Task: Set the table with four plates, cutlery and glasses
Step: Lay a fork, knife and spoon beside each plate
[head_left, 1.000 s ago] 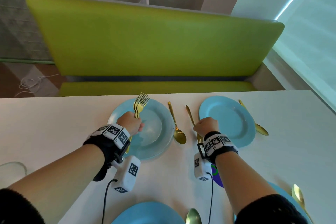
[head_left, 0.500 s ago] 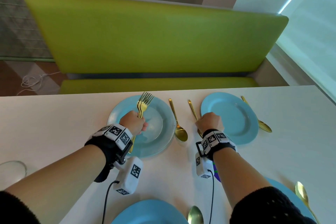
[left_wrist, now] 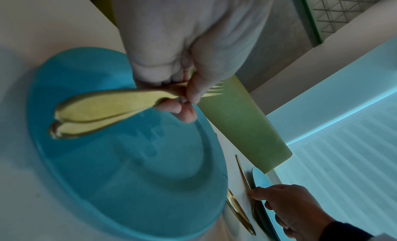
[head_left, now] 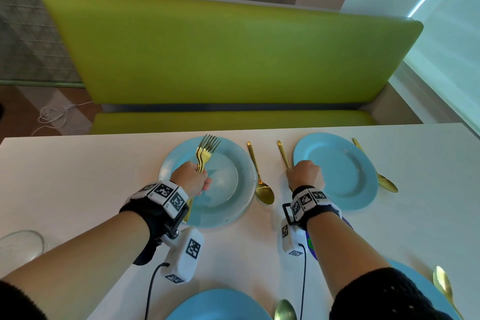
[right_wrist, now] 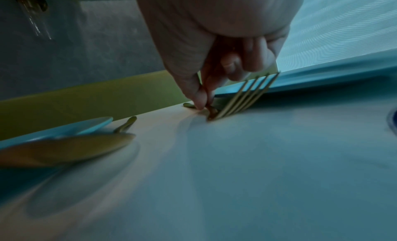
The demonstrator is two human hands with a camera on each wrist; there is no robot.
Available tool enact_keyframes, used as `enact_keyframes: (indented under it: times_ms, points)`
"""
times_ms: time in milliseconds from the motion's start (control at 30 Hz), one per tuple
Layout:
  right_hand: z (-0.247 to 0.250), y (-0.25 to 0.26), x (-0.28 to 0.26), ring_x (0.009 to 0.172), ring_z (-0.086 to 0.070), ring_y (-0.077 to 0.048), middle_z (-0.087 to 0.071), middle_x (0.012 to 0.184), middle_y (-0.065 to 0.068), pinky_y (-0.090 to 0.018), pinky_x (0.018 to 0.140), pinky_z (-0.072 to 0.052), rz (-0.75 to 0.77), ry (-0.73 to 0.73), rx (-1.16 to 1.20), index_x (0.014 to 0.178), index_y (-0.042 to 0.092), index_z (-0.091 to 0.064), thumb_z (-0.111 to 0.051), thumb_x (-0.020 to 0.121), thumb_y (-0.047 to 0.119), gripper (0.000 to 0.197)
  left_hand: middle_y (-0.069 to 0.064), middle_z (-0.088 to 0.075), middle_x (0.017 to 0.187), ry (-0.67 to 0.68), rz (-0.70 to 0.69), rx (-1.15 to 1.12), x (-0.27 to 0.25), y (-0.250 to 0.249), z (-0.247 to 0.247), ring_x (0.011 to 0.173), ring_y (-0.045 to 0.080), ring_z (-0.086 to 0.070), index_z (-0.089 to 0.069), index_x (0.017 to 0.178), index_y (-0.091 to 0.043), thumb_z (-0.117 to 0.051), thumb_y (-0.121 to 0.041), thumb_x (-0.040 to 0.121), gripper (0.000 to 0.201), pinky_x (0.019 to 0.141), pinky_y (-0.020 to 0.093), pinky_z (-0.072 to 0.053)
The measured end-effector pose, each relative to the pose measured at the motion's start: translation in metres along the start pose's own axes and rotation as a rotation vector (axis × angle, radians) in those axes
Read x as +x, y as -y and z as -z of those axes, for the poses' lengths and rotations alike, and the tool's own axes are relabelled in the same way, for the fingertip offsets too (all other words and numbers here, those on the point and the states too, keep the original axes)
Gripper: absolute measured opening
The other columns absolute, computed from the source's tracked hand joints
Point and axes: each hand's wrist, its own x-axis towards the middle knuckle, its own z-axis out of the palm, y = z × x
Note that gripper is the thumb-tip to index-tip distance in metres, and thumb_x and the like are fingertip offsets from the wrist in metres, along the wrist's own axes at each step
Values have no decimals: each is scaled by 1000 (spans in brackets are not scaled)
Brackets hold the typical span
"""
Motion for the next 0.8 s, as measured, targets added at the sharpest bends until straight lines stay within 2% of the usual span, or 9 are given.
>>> enact_keyframes:
  times_ms: [200,367,500,667,733,800]
  points:
    - [-2,-1,2,72,-54,-26,-68,92,-10,-28,65,-45,17,-27,-28,93,8,-69,-52,87,17,20,1,-59,70,-5,5,4,0,1,-1,60,13,-55,-44,72,-14,-43,-7,96,25,52,21,-40]
    - [-1,0,-1,83,-63,-28,-68,95,-11,-29,67,-46,17,-32,-28,95,8,-69,-52,88,17,20,2,-59,70,5,23,-10,0,2,-3,60,14,-54,-45,73,-14,-43,-6,95,24,52,21,-40]
    - [1,1,-4,87,-65,-29,-68,96,-11,-29,69,-47,26,-33,-16,97,9,-69,-51,89,17,21,2,-60,71,14,36,-10,1,3,-4,61,13,-54,-45,73,-14,-43,-6,95,24,51,21,-40]
    - [9,2,-13,81,-62,-28,-68,95,-11,-31,72,-50,56,-54,18,95,9,-69,-49,89,18,23,3,-56,68,28,53,3,-4,4,1,59,13,-51,-47,73,-11,-41,0,93,23,47,18,-41]
    - [15,4,-21,77,-58,-27,-69,94,-11,-32,72,-51,90,-64,31,94,9,-69,-49,88,19,23,5,-55,66,25,61,7,-8,3,4,59,17,-51,-49,74,-8,-39,4,91,23,41,16,-41]
    - [23,8,-31,82,-62,-29,-69,95,-12,-32,73,-52,145,-61,43,94,10,-70,-51,87,20,23,7,-56,64,29,64,19,-11,4,6,65,24,-52,-50,68,-7,-39,7,88,26,49,20,-42]
